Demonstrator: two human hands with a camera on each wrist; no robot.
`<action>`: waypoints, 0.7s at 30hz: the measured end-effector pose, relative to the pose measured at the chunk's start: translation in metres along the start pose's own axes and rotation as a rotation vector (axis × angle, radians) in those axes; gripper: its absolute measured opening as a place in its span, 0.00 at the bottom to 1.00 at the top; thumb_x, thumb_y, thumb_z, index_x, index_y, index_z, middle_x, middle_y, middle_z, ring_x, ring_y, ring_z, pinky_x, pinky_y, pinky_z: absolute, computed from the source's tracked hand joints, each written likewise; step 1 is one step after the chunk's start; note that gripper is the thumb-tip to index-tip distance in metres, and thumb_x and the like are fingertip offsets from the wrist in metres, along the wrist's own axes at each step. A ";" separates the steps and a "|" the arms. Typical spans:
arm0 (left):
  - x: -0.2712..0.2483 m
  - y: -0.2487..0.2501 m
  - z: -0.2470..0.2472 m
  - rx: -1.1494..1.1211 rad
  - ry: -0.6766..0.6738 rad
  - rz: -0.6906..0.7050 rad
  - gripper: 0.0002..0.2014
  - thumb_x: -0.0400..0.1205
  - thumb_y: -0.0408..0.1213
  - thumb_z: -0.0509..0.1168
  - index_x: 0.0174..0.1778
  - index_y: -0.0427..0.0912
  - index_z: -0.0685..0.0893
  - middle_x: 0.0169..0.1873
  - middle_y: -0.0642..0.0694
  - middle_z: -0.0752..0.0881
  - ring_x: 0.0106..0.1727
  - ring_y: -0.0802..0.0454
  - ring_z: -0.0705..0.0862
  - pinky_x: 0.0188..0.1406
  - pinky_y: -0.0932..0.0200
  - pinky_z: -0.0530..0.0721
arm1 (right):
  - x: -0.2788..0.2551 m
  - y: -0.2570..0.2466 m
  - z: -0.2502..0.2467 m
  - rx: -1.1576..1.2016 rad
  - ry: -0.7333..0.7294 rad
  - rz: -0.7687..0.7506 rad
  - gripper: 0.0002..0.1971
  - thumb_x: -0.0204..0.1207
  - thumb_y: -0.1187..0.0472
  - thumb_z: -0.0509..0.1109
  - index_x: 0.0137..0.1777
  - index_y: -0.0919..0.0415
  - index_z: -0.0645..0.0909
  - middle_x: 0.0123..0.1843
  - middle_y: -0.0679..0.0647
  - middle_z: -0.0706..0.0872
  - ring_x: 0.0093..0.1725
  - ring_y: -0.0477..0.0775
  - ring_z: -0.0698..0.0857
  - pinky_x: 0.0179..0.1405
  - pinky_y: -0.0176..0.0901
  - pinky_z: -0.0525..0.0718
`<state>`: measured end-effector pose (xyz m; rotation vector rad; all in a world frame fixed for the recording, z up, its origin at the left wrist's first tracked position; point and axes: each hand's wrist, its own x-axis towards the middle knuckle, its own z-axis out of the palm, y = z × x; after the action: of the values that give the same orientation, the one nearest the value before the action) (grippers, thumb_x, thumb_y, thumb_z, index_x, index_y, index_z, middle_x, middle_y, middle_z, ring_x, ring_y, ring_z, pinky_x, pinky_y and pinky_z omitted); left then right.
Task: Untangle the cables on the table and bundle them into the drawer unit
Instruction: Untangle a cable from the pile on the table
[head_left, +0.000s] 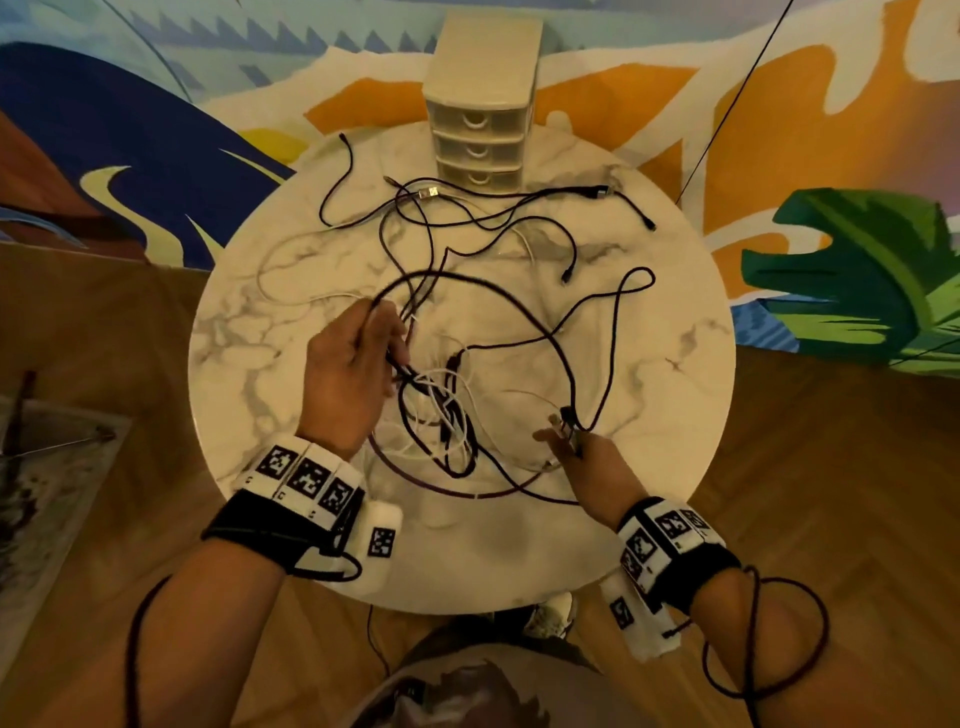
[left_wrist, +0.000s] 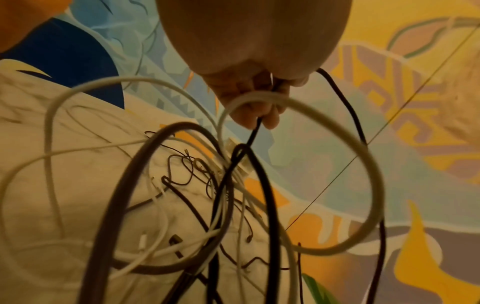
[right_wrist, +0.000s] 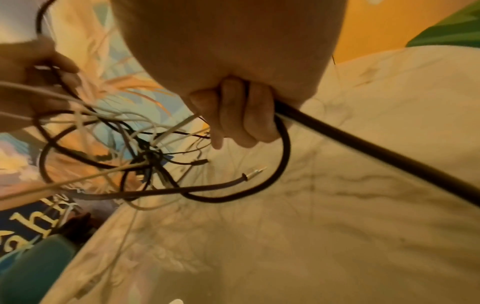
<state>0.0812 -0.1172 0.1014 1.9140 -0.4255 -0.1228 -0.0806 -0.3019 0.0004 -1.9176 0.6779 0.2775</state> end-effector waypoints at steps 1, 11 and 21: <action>0.001 0.002 -0.001 -0.031 -0.030 -0.020 0.16 0.88 0.39 0.53 0.37 0.41 0.79 0.25 0.43 0.80 0.19 0.52 0.73 0.18 0.62 0.73 | -0.001 -0.004 0.003 0.065 0.013 -0.022 0.15 0.85 0.54 0.59 0.58 0.58 0.86 0.54 0.48 0.87 0.55 0.43 0.81 0.53 0.35 0.73; -0.028 0.028 0.022 -0.393 -0.297 -0.115 0.20 0.86 0.41 0.52 0.30 0.35 0.75 0.22 0.40 0.71 0.20 0.31 0.73 0.24 0.61 0.78 | 0.012 -0.052 0.046 0.106 -0.259 0.077 0.17 0.83 0.54 0.58 0.33 0.59 0.72 0.26 0.53 0.72 0.26 0.52 0.69 0.30 0.47 0.69; -0.031 0.002 -0.004 -0.618 -0.123 -0.287 0.25 0.86 0.47 0.50 0.24 0.43 0.75 0.18 0.40 0.59 0.20 0.49 0.63 0.23 0.58 0.77 | 0.006 -0.052 0.055 0.442 0.041 0.019 0.16 0.85 0.56 0.55 0.36 0.51 0.78 0.28 0.44 0.72 0.28 0.43 0.68 0.28 0.38 0.65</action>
<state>0.0531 -0.1035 0.1010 1.3473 -0.1602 -0.5034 -0.0397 -0.2392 0.0132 -1.4985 0.7181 0.0890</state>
